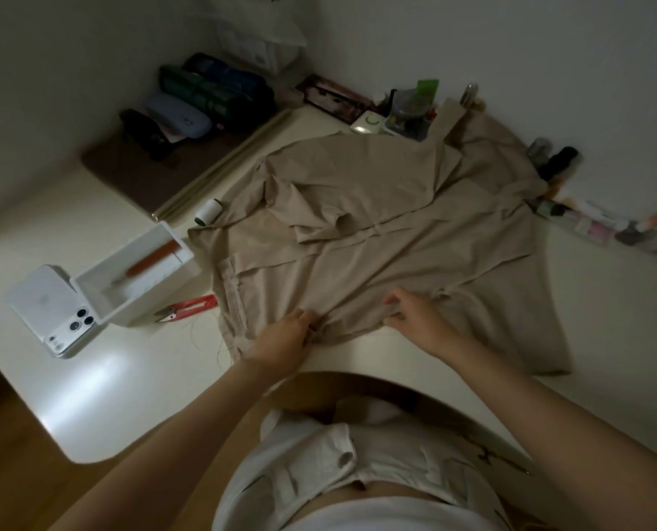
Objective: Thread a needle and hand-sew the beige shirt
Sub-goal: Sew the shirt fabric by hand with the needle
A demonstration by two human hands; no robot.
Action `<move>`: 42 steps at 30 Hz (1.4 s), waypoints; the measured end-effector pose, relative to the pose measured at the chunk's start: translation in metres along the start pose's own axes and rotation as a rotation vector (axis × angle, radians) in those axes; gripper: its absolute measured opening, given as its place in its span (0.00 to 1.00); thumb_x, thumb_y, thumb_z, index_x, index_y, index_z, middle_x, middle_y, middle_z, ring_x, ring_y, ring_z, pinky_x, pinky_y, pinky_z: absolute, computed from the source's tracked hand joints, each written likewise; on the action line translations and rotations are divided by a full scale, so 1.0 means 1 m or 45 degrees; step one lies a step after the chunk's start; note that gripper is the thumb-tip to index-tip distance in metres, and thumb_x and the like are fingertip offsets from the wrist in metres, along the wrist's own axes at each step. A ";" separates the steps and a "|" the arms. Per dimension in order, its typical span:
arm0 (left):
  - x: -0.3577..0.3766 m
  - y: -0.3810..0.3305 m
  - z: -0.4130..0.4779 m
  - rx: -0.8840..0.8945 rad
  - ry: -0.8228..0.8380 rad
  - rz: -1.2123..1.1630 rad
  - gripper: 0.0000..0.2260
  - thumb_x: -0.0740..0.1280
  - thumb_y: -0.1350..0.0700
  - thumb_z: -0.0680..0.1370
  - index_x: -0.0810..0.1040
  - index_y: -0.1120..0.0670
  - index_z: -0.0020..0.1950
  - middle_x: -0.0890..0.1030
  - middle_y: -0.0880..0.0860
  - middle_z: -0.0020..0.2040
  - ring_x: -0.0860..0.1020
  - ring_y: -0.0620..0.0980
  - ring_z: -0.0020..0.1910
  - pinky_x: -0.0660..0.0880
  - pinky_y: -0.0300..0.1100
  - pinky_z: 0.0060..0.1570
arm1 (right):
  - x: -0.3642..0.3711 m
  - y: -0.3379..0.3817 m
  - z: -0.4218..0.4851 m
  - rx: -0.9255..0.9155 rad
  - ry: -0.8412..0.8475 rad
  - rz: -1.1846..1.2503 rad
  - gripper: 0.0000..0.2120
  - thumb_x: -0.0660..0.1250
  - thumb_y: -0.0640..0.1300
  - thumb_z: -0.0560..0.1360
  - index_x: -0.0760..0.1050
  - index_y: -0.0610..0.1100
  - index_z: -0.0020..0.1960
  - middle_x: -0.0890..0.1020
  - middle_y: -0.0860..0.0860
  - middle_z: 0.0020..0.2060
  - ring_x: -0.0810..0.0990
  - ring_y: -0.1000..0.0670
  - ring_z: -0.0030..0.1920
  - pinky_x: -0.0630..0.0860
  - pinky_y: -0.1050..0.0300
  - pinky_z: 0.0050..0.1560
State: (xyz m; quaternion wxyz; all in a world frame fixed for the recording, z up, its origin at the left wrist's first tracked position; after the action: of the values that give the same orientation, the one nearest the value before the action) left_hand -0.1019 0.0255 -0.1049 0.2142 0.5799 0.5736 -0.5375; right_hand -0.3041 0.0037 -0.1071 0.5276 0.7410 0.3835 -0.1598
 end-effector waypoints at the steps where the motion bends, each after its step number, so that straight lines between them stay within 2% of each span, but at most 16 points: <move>1: -0.002 0.004 0.001 -0.001 0.002 0.011 0.14 0.57 0.56 0.81 0.69 0.52 0.66 0.73 0.52 0.62 0.75 0.52 0.57 0.71 0.42 0.50 | 0.002 -0.001 0.002 0.013 0.007 -0.007 0.12 0.68 0.40 0.76 0.71 0.38 0.57 0.78 0.46 0.50 0.77 0.50 0.50 0.70 0.63 0.47; 4: -0.021 0.025 0.012 -0.066 -0.064 0.182 0.14 0.61 0.58 0.79 0.71 0.52 0.65 0.71 0.52 0.64 0.73 0.53 0.60 0.70 0.43 0.55 | 0.010 0.006 0.005 -0.002 0.031 -0.033 0.13 0.68 0.42 0.76 0.70 0.38 0.56 0.75 0.49 0.49 0.76 0.50 0.50 0.70 0.61 0.47; 7: -0.043 0.045 0.024 -0.162 -0.129 0.397 0.16 0.61 0.54 0.80 0.70 0.53 0.67 0.70 0.54 0.67 0.68 0.54 0.65 0.65 0.45 0.62 | 0.015 0.020 0.009 -0.009 0.016 -0.029 0.12 0.67 0.44 0.77 0.69 0.41 0.57 0.73 0.51 0.49 0.73 0.52 0.50 0.69 0.59 0.48; 11: -0.049 0.046 0.027 -0.247 0.028 0.414 0.19 0.58 0.48 0.79 0.67 0.51 0.69 0.69 0.52 0.71 0.62 0.55 0.71 0.57 0.51 0.70 | -0.001 0.037 0.001 -0.074 -0.172 0.021 0.04 0.59 0.45 0.80 0.66 0.46 0.51 0.79 0.46 0.41 0.78 0.48 0.39 0.71 0.59 0.35; 13: -0.053 0.035 0.022 -0.242 0.053 0.369 0.22 0.58 0.44 0.78 0.67 0.49 0.70 0.69 0.52 0.71 0.62 0.56 0.72 0.56 0.55 0.70 | -0.014 0.036 -0.010 -0.075 -0.266 -0.055 0.05 0.57 0.46 0.81 0.66 0.46 0.49 0.76 0.50 0.34 0.74 0.53 0.32 0.65 0.65 0.27; 14: -0.057 0.026 0.021 -0.219 0.020 0.362 0.22 0.58 0.42 0.78 0.68 0.49 0.69 0.69 0.52 0.70 0.63 0.56 0.71 0.57 0.55 0.70 | -0.019 0.029 -0.015 -0.048 -0.301 -0.086 0.06 0.57 0.47 0.81 0.66 0.45 0.48 0.74 0.52 0.32 0.72 0.54 0.30 0.64 0.64 0.26; 17: -0.063 -0.010 0.021 -0.023 -0.213 0.270 0.16 0.57 0.46 0.79 0.73 0.50 0.64 0.74 0.51 0.64 0.68 0.53 0.65 0.59 0.49 0.65 | -0.025 0.005 -0.023 0.012 -0.337 -0.109 0.06 0.61 0.47 0.79 0.69 0.45 0.48 0.77 0.49 0.35 0.76 0.49 0.36 0.74 0.52 0.37; 18: -0.061 -0.024 0.022 0.066 -0.270 0.212 0.13 0.57 0.48 0.80 0.75 0.50 0.61 0.76 0.50 0.60 0.70 0.52 0.62 0.60 0.46 0.62 | -0.023 -0.003 -0.022 0.026 -0.330 -0.092 0.04 0.63 0.46 0.78 0.70 0.46 0.48 0.78 0.50 0.37 0.76 0.49 0.38 0.75 0.52 0.39; 21: -0.044 -0.052 0.031 0.200 -0.294 0.129 0.11 0.57 0.51 0.81 0.77 0.51 0.55 0.79 0.50 0.53 0.74 0.52 0.56 0.60 0.44 0.55 | -0.018 -0.007 -0.019 0.002 -0.285 -0.039 0.07 0.68 0.41 0.75 0.72 0.45 0.52 0.75 0.55 0.35 0.74 0.57 0.36 0.69 0.66 0.35; 25: -0.024 -0.056 0.036 0.141 -0.135 0.257 0.23 0.46 0.44 0.76 0.79 0.50 0.45 0.81 0.50 0.43 0.76 0.50 0.48 0.57 0.45 0.56 | -0.013 -0.008 -0.010 -0.027 -0.208 0.035 0.12 0.69 0.36 0.74 0.76 0.43 0.57 0.79 0.54 0.47 0.76 0.59 0.45 0.68 0.76 0.42; 29: -0.023 -0.036 0.035 0.054 -0.037 0.276 0.31 0.38 0.40 0.72 0.80 0.48 0.47 0.82 0.48 0.46 0.77 0.48 0.48 0.58 0.46 0.58 | -0.017 -0.018 -0.001 0.049 -0.178 0.049 0.09 0.70 0.41 0.74 0.77 0.44 0.54 0.78 0.55 0.47 0.75 0.54 0.48 0.69 0.61 0.47; 32: -0.024 -0.009 0.035 -0.053 0.152 0.161 0.24 0.47 0.43 0.75 0.80 0.50 0.51 0.82 0.49 0.51 0.77 0.49 0.52 0.63 0.46 0.60 | -0.020 -0.019 0.006 0.046 -0.168 -0.007 0.04 0.70 0.41 0.74 0.78 0.42 0.48 0.80 0.51 0.41 0.77 0.53 0.42 0.69 0.60 0.43; 35: -0.032 0.001 0.034 -0.091 0.296 0.018 0.12 0.57 0.54 0.79 0.80 0.52 0.53 0.81 0.52 0.51 0.78 0.51 0.52 0.71 0.43 0.55 | -0.025 -0.011 0.009 0.012 -0.189 -0.030 0.03 0.70 0.42 0.74 0.79 0.42 0.44 0.78 0.53 0.32 0.74 0.57 0.34 0.71 0.60 0.39; 39: -0.048 0.002 0.039 -0.155 0.521 -0.198 0.12 0.58 0.60 0.80 0.78 0.54 0.59 0.78 0.52 0.58 0.78 0.50 0.55 0.72 0.39 0.55 | -0.045 0.007 0.010 -0.038 -0.342 0.060 0.04 0.73 0.42 0.71 0.79 0.48 0.41 0.68 0.56 0.25 0.69 0.59 0.26 0.66 0.63 0.33; 41: -0.065 0.005 0.045 -0.098 0.500 -0.094 0.10 0.61 0.59 0.79 0.79 0.50 0.56 0.78 0.49 0.57 0.76 0.48 0.55 0.71 0.38 0.56 | -0.060 0.020 0.008 -0.115 -0.403 0.055 0.05 0.74 0.42 0.70 0.79 0.48 0.41 0.65 0.56 0.23 0.67 0.58 0.25 0.64 0.63 0.32; 42: -0.079 0.009 0.048 -0.096 0.393 -0.038 0.08 0.63 0.57 0.78 0.79 0.49 0.54 0.78 0.48 0.54 0.76 0.48 0.55 0.71 0.40 0.56 | -0.067 0.027 0.007 -0.149 -0.428 0.059 0.04 0.74 0.41 0.70 0.79 0.46 0.41 0.64 0.56 0.23 0.66 0.57 0.24 0.63 0.65 0.32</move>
State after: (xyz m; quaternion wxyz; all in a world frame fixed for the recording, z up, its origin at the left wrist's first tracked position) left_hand -0.0936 -0.0530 -0.0549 0.1370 0.6385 0.6280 -0.4232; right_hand -0.3271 -0.0336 -0.0490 0.6302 0.6804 0.2813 -0.2465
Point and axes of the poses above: each hand's wrist, its own z-axis towards the middle knuckle, its own x-axis out of the palm, y = z × x, the point moved 7 cm from there along z, towards the middle knuckle
